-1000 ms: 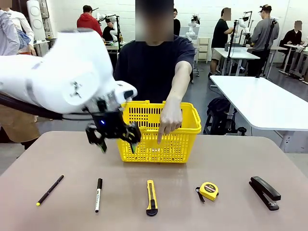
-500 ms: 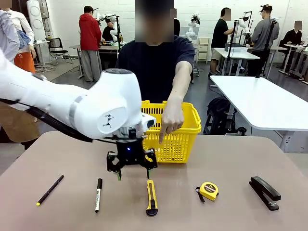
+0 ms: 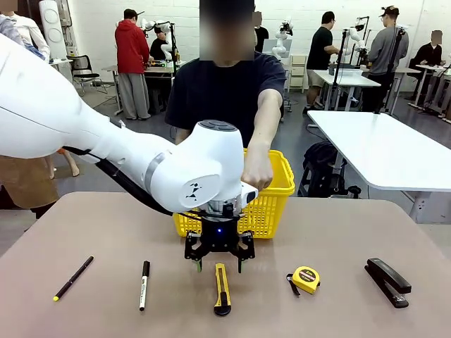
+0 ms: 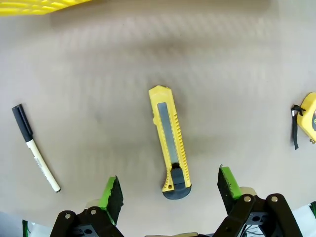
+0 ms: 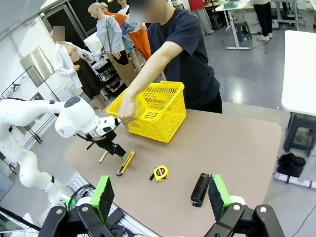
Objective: Place the items the person wants into the basket.
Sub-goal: Pick up the item the person points to and place it in the Market Basket.
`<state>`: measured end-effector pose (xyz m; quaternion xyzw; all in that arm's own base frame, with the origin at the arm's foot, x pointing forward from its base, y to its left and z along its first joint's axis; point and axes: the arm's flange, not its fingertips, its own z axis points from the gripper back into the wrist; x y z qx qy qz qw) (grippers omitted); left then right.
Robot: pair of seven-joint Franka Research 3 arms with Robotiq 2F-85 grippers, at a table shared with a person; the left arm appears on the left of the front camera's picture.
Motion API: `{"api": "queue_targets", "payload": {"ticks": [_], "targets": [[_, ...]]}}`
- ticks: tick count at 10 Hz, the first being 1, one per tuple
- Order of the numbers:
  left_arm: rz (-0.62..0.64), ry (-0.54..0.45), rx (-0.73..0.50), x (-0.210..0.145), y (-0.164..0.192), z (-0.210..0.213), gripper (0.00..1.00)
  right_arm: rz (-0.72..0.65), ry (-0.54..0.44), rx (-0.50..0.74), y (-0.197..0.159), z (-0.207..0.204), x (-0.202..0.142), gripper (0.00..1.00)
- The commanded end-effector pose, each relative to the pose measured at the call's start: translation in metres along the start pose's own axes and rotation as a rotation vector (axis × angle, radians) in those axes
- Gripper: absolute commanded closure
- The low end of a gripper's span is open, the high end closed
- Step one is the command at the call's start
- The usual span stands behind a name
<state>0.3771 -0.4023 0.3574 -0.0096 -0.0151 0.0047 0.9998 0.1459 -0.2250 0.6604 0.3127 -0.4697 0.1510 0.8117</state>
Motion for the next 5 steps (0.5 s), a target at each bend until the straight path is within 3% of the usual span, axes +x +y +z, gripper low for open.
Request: {"api": "queue_targets", "payload": {"ticks": [1, 5], "targets": [[0.025, -0.037, 0.023, 0.005, -0.008, -0.011, 0.00, 0.009, -0.009, 0.024, 0.000, -0.002, -0.002, 0.00], [-0.024, -0.119, 0.014, -0.013, -0.007, -0.033, 0.00, 0.009, -0.009, 0.024, 0.000, -0.002, -0.002, 0.00]]}}
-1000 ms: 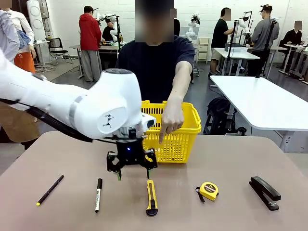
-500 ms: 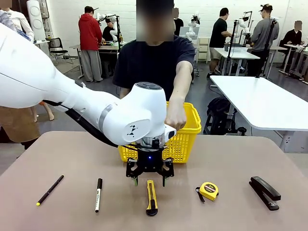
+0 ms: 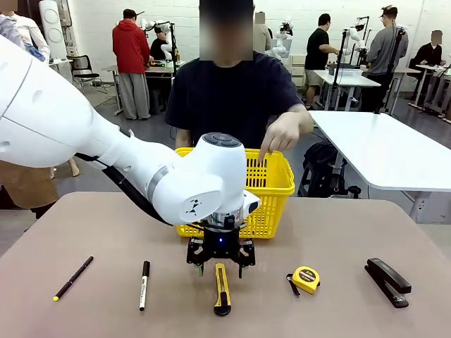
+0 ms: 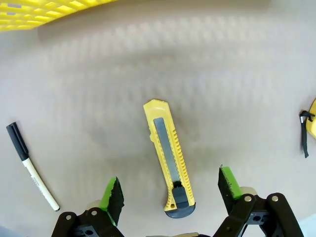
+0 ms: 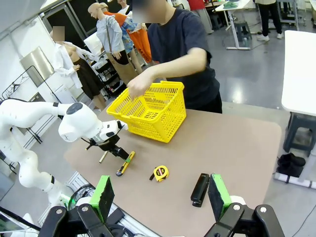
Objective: Place the items the person wants into the basket.
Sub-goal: Pick up the item the person points to and place it in the Market Basket.
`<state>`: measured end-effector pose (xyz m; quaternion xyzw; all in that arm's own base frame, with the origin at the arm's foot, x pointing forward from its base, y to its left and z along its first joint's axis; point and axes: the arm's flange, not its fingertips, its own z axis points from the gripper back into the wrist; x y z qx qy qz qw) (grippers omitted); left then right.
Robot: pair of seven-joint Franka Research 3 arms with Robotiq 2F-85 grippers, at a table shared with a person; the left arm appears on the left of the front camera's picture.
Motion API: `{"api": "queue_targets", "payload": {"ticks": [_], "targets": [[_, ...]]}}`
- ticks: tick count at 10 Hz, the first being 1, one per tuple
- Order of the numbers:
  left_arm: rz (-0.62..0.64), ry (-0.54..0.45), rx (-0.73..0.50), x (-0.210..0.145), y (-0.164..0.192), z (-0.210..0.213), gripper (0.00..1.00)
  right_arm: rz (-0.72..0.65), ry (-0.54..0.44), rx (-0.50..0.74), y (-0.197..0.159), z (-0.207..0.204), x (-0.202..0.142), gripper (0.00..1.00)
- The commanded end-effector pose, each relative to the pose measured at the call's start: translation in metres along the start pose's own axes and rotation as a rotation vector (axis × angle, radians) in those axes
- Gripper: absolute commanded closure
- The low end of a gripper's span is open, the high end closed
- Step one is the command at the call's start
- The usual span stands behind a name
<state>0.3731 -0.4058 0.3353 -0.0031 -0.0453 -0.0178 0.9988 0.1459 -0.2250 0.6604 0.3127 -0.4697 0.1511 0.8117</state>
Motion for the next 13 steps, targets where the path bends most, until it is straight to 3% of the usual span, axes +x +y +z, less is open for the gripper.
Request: {"api": "queue_targets", "payload": {"ticks": [1, 12, 13], "targets": [[0.009, -0.075, 0.006, -0.014, -0.006, -0.016, 0.00, 0.008, -0.009, 0.024, 0.000, -0.002, -0.002, 0.00], [-0.005, -0.063, 0.008, -0.014, -0.007, -0.038, 0.00, 0.008, -0.009, 0.024, 0.000, -0.002, -0.002, 0.00], [-0.035, -0.062, -0.002, -0.014, -0.006, -0.038, 0.59, 0.008, -0.009, 0.024, 0.000, -0.002, -0.002, 0.00]]}}
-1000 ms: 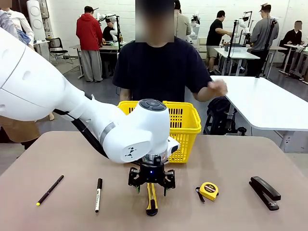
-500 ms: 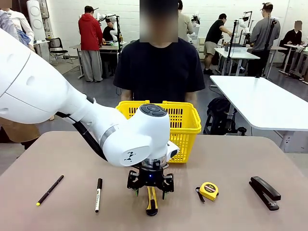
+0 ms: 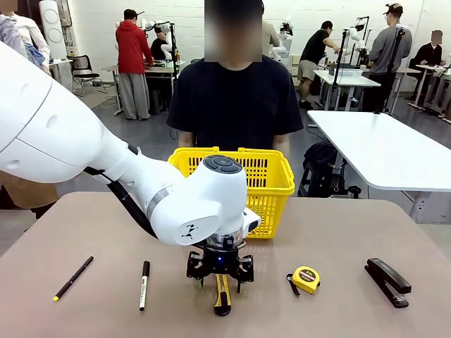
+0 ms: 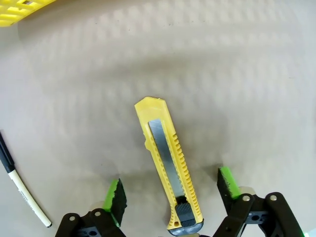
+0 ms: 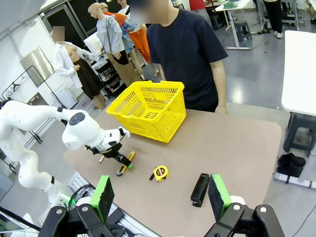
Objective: Place the items the person wants into the basket.
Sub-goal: Pick up the item the person points to and place it in the Market Basket.
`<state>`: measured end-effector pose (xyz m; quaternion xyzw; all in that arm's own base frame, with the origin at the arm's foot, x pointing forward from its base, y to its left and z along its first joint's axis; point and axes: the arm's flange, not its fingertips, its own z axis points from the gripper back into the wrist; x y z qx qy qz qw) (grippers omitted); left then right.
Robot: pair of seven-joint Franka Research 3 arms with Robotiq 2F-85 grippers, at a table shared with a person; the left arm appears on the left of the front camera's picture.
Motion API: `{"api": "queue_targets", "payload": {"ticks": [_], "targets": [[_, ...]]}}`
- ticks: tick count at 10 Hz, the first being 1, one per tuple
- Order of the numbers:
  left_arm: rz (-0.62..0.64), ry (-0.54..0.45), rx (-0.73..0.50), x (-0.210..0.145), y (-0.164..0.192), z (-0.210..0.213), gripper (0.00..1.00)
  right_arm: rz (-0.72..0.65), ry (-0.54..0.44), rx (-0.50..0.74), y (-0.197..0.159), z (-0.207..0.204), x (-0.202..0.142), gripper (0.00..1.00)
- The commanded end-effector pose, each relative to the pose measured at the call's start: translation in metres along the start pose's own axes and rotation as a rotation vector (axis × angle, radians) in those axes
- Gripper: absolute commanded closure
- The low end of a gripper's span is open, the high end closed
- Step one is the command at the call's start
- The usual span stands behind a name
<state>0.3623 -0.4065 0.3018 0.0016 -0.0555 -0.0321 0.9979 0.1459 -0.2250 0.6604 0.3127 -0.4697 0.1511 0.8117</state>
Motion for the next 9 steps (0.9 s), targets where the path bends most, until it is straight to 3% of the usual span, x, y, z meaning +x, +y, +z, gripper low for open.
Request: {"api": "queue_targets", "payload": {"ticks": [1, 2, 3, 4, 9], "targets": [[-0.006, -0.043, -0.015, -0.0007, -0.0047, -0.0044, 0.59, 0.008, -0.009, 0.024, 0.0004, -0.0019, -0.0016, 0.00], [-0.004, -0.045, -0.020, -0.0006, -0.0045, -0.0033, 1.00, 0.008, -0.009, 0.024, 0.0004, -0.0019, -0.0016, 0.00], [-0.002, -0.047, -0.023, -0.0006, -0.0034, -0.0024, 0.64, 0.008, -0.009, 0.024, 0.0004, -0.0019, -0.0016, 0.00], [-0.001, -0.046, -0.026, -0.0004, -0.0031, -0.0016, 1.00, 0.008, -0.009, 0.024, 0.0004, -0.0019, -0.0016, 0.00], [-0.001, -0.040, -0.028, 0.0004, -0.0010, 0.0005, 1.00, 0.008, -0.009, 0.024, 0.0004, -0.0019, -0.0016, 0.00]]}}
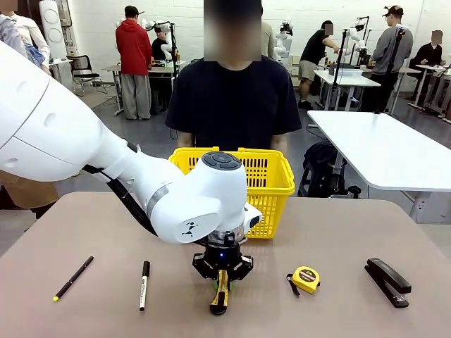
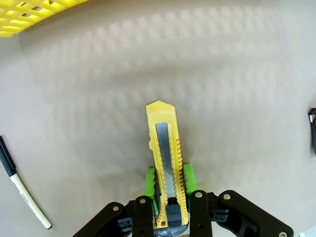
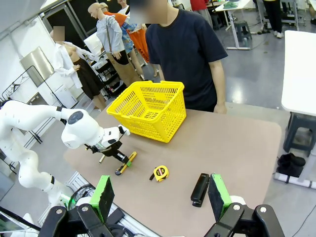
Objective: Place the items the person wants into the basket.
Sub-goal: Pick up the item the person points to and place it in the Market Basket.
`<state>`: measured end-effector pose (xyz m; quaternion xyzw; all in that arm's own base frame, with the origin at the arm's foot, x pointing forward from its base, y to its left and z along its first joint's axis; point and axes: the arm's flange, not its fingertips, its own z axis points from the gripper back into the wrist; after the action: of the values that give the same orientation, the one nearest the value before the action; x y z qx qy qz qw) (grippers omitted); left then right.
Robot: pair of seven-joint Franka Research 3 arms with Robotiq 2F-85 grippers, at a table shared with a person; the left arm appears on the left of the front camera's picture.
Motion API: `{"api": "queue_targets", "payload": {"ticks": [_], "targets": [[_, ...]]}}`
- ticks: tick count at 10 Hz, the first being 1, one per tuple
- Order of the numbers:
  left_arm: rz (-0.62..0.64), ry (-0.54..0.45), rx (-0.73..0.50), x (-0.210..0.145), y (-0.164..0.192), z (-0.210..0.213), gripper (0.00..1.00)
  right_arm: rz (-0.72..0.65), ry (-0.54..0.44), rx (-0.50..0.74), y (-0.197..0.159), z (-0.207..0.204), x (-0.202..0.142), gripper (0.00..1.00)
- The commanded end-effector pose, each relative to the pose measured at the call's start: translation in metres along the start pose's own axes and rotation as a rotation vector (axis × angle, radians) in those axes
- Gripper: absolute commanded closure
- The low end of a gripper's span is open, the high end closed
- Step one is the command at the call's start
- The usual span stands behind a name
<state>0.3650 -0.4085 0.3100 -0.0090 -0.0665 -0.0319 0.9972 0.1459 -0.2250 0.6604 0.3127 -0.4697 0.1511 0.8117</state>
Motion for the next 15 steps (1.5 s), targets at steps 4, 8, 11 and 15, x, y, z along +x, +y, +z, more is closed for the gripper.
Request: {"api": "queue_targets", "payload": {"ticks": [4, 8, 11, 15], "targets": [[-0.233, 0.067, -0.044, -0.002, 0.041, 0.098, 1.00, 0.008, -0.010, 0.024, 0.000, -0.002, -0.002, 0.00], [-0.367, -0.015, -0.069, -0.032, 0.093, 0.267, 1.00, 0.008, -0.010, 0.024, 0.000, -0.002, -0.002, 0.00], [-0.398, -0.055, -0.106, -0.044, 0.106, 0.320, 1.00, 0.008, -0.010, 0.024, 0.000, -0.002, -0.002, 0.00], [-0.379, -0.073, -0.066, -0.048, 0.107, 0.328, 1.00, 0.008, -0.010, 0.024, 0.000, -0.002, -0.002, 0.00]]}}
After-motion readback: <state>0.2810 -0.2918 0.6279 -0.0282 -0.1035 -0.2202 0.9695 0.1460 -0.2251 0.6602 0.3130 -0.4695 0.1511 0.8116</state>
